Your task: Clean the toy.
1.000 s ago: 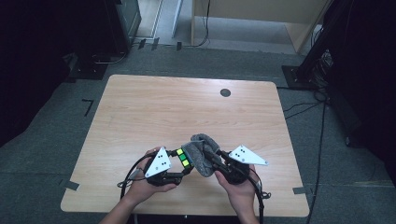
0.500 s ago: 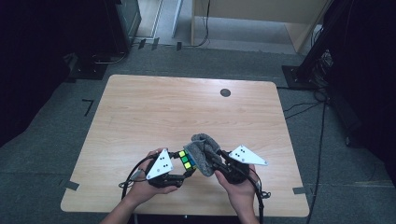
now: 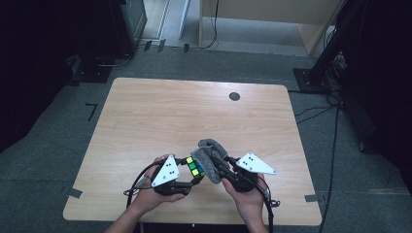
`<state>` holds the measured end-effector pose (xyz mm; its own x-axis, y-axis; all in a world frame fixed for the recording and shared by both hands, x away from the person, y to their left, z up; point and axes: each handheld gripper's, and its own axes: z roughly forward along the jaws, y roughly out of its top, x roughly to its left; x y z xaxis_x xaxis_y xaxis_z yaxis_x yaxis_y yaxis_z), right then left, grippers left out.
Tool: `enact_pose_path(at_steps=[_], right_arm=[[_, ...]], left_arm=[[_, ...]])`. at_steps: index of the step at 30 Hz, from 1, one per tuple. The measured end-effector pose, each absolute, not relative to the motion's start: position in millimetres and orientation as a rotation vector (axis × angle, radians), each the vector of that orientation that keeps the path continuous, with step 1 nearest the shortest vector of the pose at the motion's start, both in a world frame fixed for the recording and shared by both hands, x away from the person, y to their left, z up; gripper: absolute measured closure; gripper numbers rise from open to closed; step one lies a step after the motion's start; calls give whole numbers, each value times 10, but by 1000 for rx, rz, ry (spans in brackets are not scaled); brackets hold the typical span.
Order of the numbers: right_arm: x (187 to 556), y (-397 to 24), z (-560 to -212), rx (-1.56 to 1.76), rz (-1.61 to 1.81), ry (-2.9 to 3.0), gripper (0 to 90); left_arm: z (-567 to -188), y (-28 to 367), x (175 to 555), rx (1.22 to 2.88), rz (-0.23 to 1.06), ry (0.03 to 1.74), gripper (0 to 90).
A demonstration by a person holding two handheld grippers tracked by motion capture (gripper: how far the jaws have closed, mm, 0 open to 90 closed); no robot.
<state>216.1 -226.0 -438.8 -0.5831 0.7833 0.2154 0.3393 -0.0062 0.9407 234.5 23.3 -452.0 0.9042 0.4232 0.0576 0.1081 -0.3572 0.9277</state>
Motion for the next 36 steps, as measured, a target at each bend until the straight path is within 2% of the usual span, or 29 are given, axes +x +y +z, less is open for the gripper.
enact_pose_path(at_steps=[6,12,15,21,32,36], right_arm=[[2240,-2236,-4587,1231,1582,1976,691],[2149,-2285,-4365,1145,1659,1873,691],[2151,-2250,-4403,1125,1638,1879,692],[2238,-2216,-4658,1232,1704,1950,691],[2152,-1824,-4780,1141,1696,2122,711],[2191,-1967,-4723,1176,1675,2057,718]], left_arm=[[-4480,310,2390,1857,299,427,345],[-4532,265,2386,1906,306,414,345],[-4503,279,2373,1888,311,414,344],[-4437,399,2424,1719,221,493,345],[-4533,340,2424,1741,283,569,345],[-4520,359,2442,1725,262,584,345]])
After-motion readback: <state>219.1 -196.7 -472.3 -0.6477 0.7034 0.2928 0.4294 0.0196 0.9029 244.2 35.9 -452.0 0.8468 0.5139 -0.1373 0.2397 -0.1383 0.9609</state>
